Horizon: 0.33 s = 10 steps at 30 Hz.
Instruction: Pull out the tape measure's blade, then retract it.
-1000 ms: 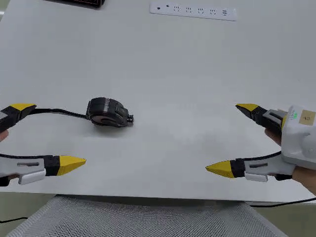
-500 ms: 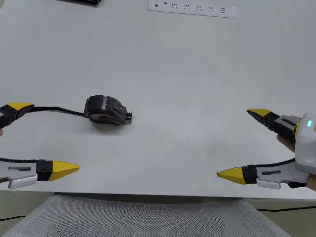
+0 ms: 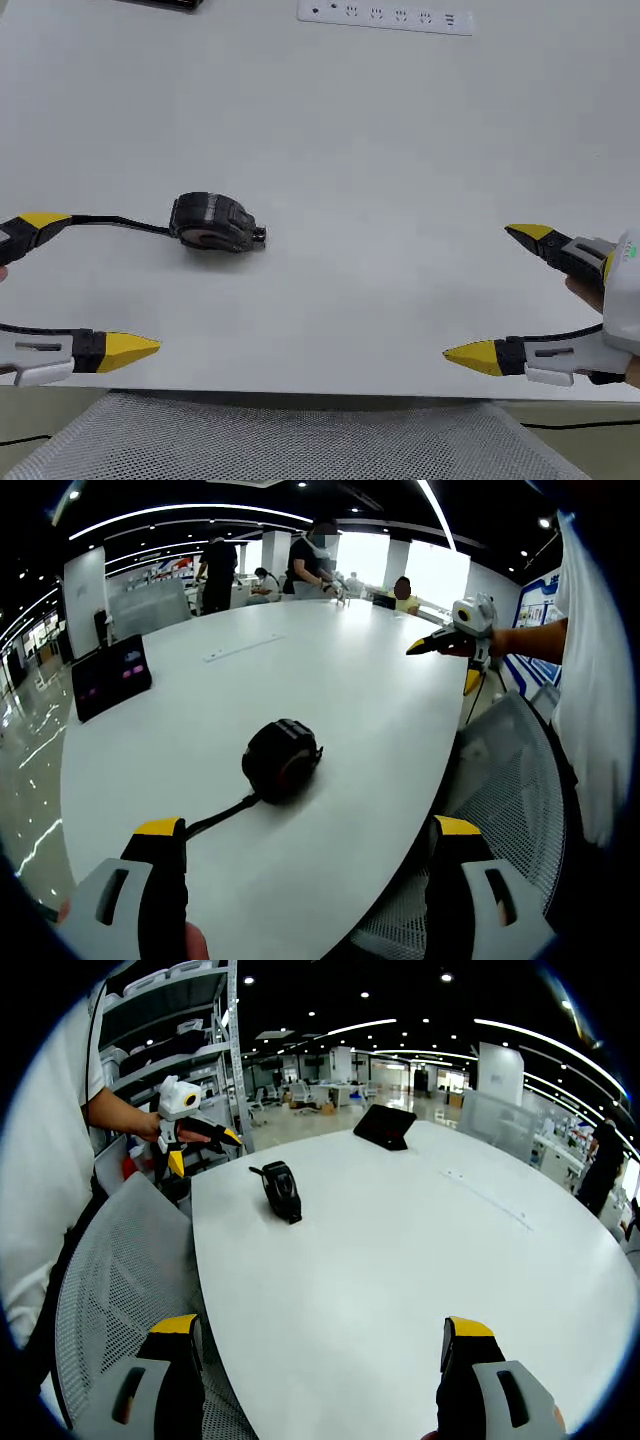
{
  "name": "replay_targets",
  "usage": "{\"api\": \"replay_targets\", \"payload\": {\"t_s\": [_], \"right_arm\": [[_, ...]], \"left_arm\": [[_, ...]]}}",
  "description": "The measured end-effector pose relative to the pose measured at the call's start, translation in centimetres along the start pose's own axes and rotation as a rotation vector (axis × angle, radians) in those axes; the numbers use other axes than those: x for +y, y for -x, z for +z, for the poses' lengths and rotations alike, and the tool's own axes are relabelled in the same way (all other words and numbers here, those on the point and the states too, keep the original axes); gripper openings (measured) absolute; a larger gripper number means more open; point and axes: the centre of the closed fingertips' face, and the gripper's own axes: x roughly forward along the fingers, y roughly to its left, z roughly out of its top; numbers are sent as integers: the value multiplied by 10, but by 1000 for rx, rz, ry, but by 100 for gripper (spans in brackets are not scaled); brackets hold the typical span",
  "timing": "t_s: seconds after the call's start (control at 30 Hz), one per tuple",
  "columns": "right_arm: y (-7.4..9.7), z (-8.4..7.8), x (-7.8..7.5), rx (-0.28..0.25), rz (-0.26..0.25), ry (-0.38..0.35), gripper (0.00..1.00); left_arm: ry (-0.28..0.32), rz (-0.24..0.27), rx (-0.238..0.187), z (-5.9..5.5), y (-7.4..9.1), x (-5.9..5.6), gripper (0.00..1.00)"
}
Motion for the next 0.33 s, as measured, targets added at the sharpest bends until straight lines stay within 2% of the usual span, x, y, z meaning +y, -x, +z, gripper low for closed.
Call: {"api": "replay_targets", "payload": {"t_s": [0.33], "right_arm": [[5,-6,2,11,1,-8,99]], "left_arm": [[3,-3,-2,0,-1,0,99]]}}
